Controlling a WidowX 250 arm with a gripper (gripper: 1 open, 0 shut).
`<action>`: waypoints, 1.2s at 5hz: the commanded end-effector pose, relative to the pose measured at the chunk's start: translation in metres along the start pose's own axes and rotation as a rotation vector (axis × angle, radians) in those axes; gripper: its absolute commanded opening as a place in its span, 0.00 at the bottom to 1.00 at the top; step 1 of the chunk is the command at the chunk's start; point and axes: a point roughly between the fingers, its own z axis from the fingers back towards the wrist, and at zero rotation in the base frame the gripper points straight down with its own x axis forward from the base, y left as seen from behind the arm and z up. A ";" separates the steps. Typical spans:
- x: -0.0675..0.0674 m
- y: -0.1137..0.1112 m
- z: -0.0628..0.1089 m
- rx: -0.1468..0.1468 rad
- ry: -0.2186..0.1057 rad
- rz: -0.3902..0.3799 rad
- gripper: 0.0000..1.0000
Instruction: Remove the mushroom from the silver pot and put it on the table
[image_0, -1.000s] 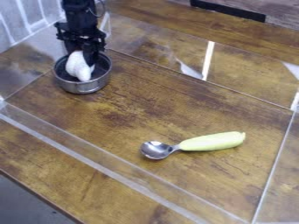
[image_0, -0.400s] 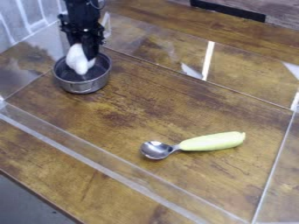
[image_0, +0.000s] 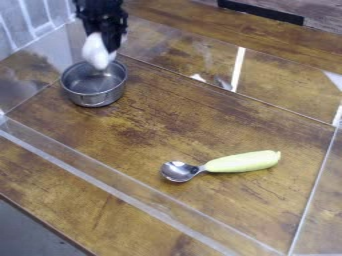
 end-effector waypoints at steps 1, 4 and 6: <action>0.024 -0.022 0.071 0.062 -0.135 0.002 0.00; 0.031 -0.083 0.087 0.007 -0.136 0.015 0.00; 0.019 -0.119 0.082 -0.049 -0.127 -0.062 0.00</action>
